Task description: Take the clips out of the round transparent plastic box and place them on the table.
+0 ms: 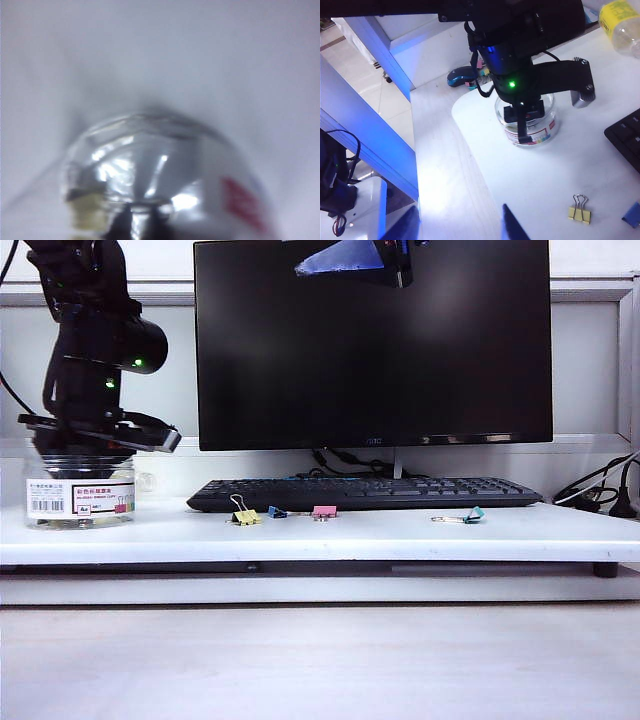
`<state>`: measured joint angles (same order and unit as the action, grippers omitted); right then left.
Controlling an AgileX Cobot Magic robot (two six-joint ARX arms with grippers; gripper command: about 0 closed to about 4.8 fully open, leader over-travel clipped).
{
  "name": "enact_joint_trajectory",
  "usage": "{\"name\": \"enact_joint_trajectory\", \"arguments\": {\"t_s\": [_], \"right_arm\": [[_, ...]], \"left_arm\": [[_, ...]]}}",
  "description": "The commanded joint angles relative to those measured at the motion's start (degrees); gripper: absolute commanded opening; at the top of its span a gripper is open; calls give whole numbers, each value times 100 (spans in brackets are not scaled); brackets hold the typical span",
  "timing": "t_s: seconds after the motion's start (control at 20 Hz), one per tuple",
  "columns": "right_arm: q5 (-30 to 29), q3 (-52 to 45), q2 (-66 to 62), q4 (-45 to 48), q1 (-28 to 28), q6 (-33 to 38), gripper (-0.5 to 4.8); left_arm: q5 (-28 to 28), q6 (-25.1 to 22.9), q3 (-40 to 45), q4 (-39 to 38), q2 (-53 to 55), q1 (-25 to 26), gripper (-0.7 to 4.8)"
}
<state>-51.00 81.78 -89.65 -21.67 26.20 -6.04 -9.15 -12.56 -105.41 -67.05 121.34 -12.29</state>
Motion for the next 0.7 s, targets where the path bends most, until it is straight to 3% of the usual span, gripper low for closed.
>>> {"name": "enact_joint_trajectory", "arguments": {"t_s": [0.05, 0.25, 0.7], "right_arm": [[-15, 28, 26, 116, 7, 2, 212], [-15, 28, 26, 133, 7, 4, 212], [-13, 28, -9, 109, 7, 2, 212]], "left_arm": [[138, 177, 144, 203, 291, 0, 24], [282, 258, 142, 455, 291, 0, -8], [297, 297, 127, 553, 155, 0, -6]]}}
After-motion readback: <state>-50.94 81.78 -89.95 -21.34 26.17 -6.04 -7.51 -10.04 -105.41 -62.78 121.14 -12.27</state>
